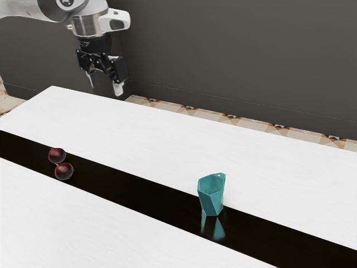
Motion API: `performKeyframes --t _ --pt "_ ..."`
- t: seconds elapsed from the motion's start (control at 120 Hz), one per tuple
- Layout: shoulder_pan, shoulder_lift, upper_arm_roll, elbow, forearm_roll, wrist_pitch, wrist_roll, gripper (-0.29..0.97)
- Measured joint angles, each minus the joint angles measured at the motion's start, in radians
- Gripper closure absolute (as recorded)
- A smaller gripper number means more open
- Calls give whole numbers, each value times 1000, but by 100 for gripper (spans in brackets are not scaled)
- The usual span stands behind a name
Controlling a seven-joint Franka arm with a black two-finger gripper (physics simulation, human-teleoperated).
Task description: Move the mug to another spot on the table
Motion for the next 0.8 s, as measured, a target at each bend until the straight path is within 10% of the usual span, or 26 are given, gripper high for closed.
performKeyframes --t 0.283,0.8 --pt "-11 9 1 7 -3 2 6 0" --pt "18 392 -27 75 -105 145 28 0"
